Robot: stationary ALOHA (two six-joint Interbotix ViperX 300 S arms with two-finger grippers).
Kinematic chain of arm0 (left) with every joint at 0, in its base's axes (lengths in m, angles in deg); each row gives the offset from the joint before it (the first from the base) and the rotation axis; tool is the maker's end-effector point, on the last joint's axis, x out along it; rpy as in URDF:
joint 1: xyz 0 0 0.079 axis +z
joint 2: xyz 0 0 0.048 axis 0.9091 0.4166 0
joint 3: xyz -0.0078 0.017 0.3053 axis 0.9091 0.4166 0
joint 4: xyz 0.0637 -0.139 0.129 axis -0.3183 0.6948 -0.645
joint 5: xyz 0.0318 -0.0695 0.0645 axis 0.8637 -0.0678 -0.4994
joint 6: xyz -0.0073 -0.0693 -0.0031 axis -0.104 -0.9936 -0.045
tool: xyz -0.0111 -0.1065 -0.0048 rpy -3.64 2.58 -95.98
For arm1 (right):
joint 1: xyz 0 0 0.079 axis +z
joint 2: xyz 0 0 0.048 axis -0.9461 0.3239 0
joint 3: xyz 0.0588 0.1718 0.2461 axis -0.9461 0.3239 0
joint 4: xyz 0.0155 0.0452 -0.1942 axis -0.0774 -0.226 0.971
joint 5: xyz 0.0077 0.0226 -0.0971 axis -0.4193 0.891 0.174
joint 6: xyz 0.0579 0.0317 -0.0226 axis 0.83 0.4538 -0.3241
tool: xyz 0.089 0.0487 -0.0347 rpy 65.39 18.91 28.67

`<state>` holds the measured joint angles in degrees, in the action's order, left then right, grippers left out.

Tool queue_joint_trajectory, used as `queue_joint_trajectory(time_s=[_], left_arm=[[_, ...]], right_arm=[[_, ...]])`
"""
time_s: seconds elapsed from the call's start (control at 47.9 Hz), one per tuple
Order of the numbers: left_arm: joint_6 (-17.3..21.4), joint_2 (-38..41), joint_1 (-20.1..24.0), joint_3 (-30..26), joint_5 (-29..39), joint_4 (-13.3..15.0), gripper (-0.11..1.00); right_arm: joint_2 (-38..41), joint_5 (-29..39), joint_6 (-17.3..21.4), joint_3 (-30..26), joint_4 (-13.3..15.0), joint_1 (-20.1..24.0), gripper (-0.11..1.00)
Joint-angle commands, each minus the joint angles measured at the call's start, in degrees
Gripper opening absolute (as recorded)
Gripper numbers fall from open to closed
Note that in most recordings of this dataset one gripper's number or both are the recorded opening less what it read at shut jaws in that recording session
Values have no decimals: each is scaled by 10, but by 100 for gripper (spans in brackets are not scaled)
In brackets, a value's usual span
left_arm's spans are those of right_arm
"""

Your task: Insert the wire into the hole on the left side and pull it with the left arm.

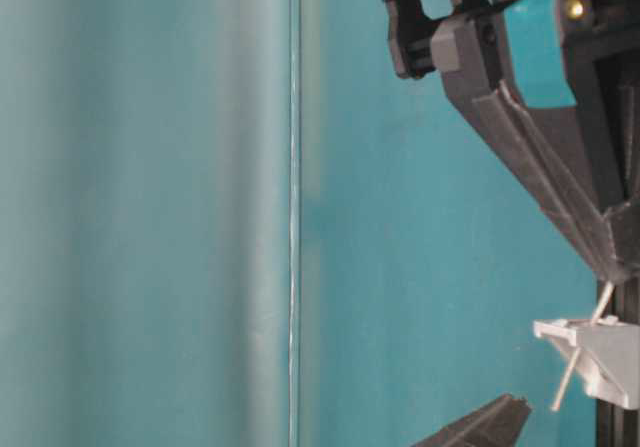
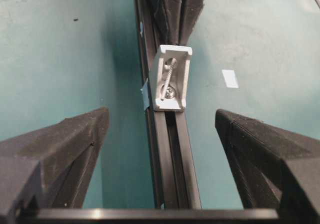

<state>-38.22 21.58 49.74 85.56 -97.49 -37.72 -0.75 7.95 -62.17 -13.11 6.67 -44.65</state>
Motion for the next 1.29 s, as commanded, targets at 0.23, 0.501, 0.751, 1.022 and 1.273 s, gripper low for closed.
queue_joint_trajectory(time_s=[0.23,0.501,0.751,1.022,1.273], left_arm=[[-19,-6,-4,-9,3,0,75],[-30,-7,-10,-11,5,1,75],[-30,-7,-11,-16,10,1,74],[-48,-2,-11,-30,45,1,49],[-63,-12,-11,-38,77,0,38]], right_arm=[[-7,-1,-8,-18,3,-8,5],[-6,20,-25,-33,3,-16,5],[-7,22,-26,-35,3,-17,5],[-7,22,-26,-36,4,-17,5],[-7,22,-26,-36,4,-17,5]])
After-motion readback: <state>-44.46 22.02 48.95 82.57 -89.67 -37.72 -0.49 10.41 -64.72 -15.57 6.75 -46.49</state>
